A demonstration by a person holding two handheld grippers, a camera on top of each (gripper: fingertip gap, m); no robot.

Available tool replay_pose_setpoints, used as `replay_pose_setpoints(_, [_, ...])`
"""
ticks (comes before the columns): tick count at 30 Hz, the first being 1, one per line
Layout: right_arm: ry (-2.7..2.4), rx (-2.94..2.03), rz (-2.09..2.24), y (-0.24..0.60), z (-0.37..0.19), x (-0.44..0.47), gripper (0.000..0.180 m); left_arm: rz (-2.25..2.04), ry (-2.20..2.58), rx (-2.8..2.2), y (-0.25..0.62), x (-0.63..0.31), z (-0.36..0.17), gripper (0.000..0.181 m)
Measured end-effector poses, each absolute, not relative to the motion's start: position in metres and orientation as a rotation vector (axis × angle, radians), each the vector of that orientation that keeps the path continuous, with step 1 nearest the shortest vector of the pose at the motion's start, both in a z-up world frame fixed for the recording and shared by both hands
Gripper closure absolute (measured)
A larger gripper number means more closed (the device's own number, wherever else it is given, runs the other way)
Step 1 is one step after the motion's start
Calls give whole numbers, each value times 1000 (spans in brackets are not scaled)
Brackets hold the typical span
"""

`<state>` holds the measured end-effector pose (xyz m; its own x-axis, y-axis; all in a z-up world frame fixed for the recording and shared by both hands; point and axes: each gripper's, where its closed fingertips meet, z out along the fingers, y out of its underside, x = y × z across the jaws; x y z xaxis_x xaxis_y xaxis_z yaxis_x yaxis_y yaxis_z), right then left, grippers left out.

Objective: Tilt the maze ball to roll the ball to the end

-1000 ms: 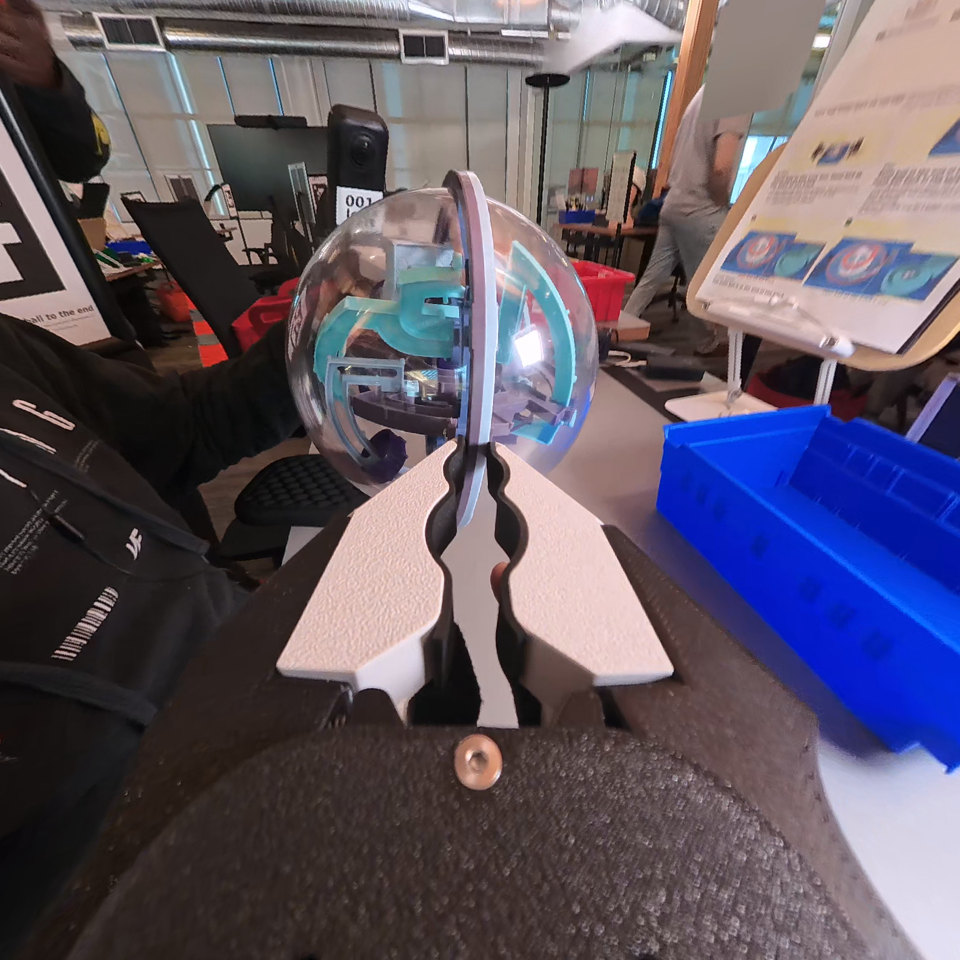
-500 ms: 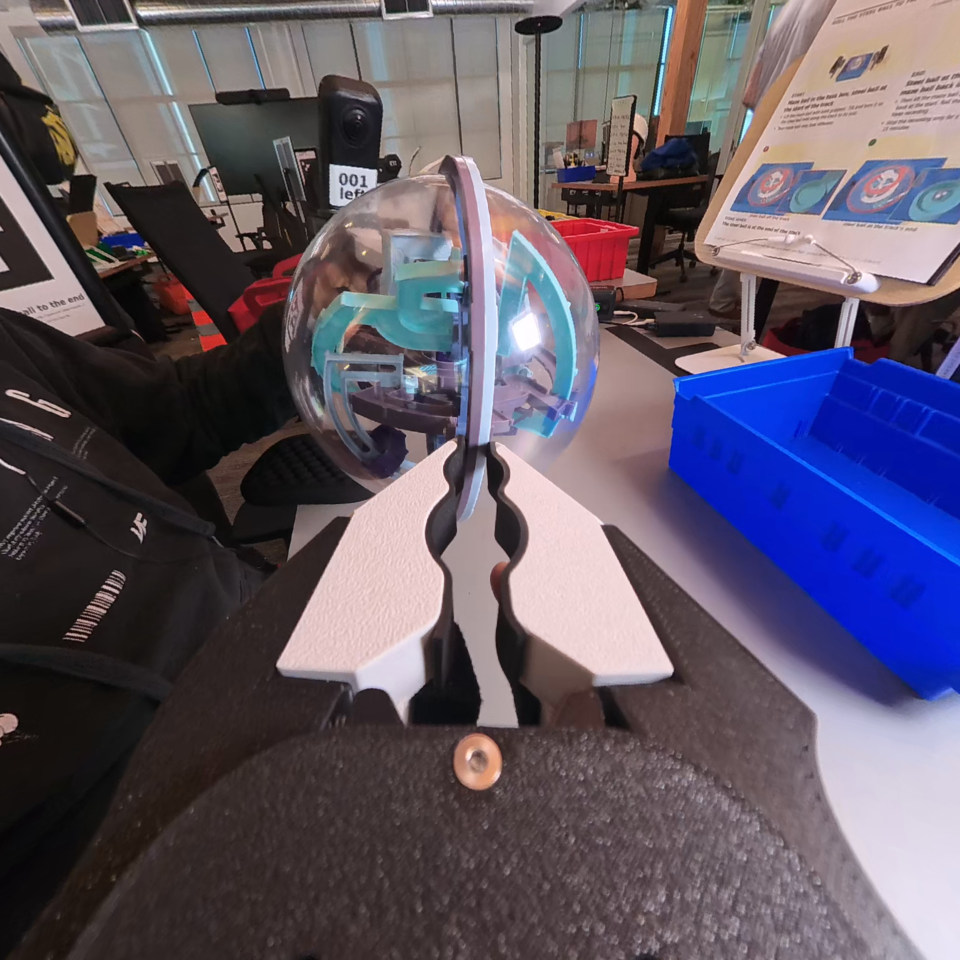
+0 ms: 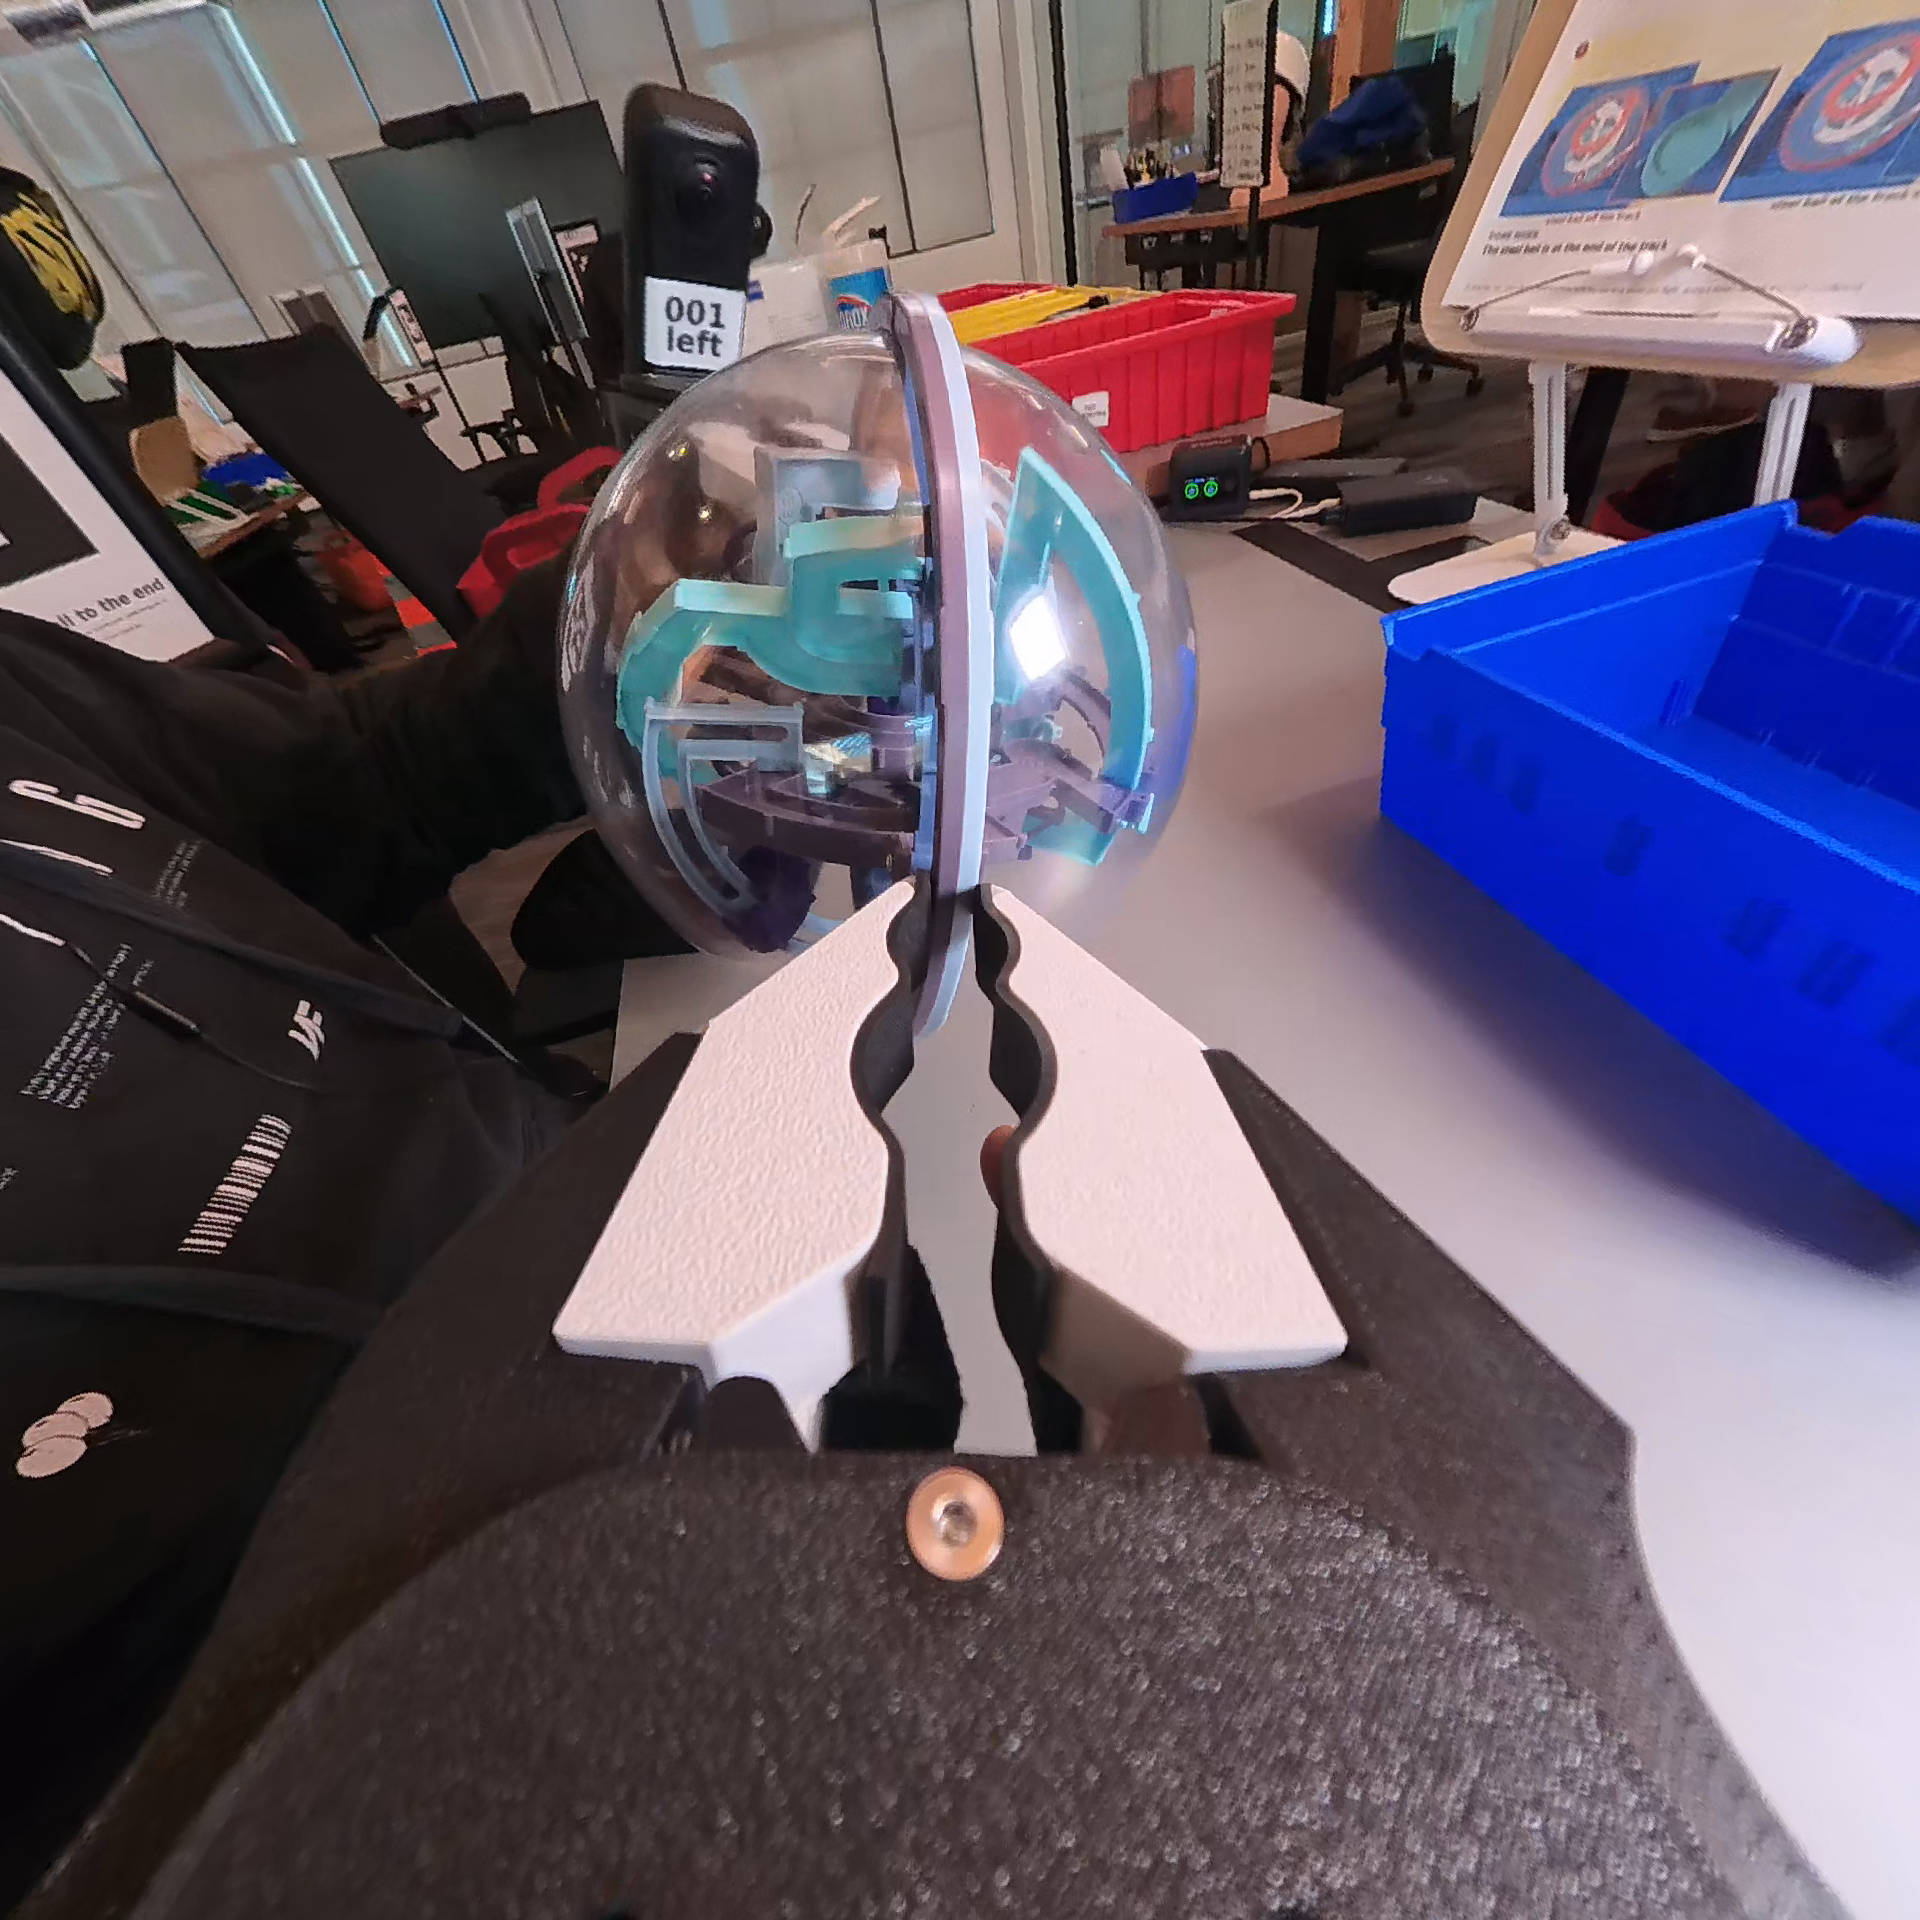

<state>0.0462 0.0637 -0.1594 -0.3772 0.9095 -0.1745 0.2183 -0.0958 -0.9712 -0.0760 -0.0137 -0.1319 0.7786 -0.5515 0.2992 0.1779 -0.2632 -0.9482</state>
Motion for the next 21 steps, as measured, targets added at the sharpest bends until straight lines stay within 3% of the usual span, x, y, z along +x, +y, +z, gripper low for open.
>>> replay_pose_setpoints(21, [-1632,-1501,1573,61,-216,48,175,-876,139,-1810,-10,-78,-186,174])
